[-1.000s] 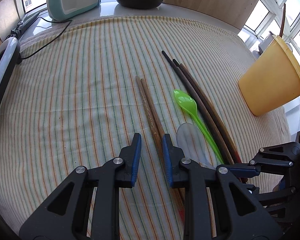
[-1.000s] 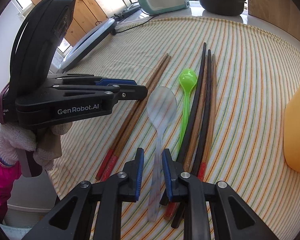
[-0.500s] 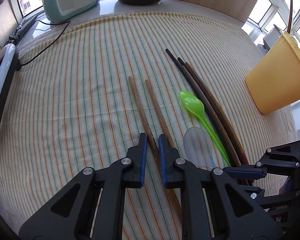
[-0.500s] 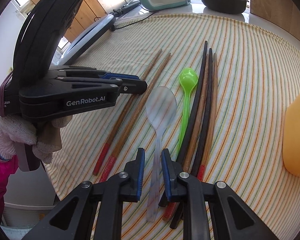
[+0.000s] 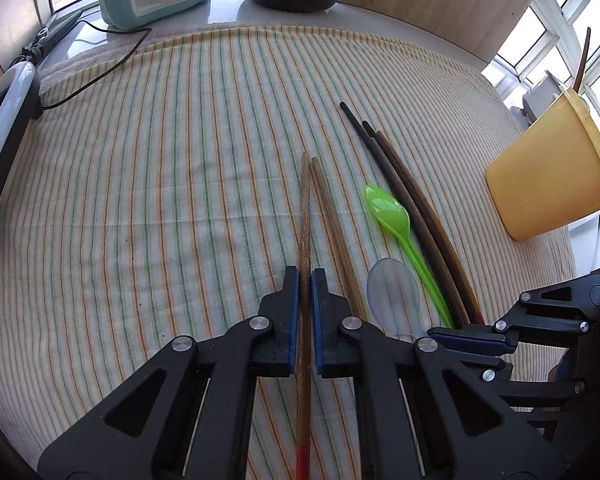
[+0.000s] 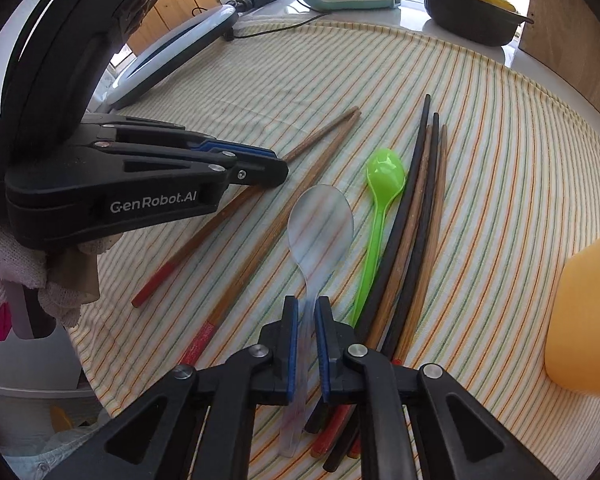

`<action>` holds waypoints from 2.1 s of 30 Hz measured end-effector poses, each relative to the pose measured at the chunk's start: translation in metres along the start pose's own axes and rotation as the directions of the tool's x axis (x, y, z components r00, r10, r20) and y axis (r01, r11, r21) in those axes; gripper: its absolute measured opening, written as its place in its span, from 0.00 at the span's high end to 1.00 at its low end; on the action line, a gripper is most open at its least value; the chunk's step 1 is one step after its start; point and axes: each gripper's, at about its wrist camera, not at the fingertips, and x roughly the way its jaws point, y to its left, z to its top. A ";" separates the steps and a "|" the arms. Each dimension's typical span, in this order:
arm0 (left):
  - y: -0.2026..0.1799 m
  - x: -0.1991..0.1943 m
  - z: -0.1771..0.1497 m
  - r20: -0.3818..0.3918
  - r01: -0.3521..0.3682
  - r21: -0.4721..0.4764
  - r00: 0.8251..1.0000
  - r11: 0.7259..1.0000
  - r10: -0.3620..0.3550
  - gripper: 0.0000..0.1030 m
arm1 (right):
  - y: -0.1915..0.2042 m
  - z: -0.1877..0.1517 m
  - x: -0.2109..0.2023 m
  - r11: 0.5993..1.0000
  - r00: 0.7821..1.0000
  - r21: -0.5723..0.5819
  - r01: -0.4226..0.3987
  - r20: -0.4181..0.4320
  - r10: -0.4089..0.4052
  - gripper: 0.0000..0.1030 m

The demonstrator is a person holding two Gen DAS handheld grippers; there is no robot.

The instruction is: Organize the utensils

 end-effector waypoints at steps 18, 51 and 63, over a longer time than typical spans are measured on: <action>0.012 -0.049 -0.019 0.164 0.113 -0.088 0.982 0.990 -0.097 0.96 | -0.021 -0.020 -0.035 0.985 0.982 0.147 -0.094 0.177 0.067 0.97; -0.120 -0.145 0.020 0.444 0.288 0.148 0.835 0.946 -0.323 0.96 | -0.080 -0.068 -0.203 0.954 0.810 0.299 -0.009 0.562 -0.168 0.97; -0.172 -0.139 0.064 0.466 0.284 0.207 0.813 0.936 -0.349 0.96 | -0.122 -0.076 -0.236 0.923 0.769 0.385 0.028 0.582 -0.266 0.97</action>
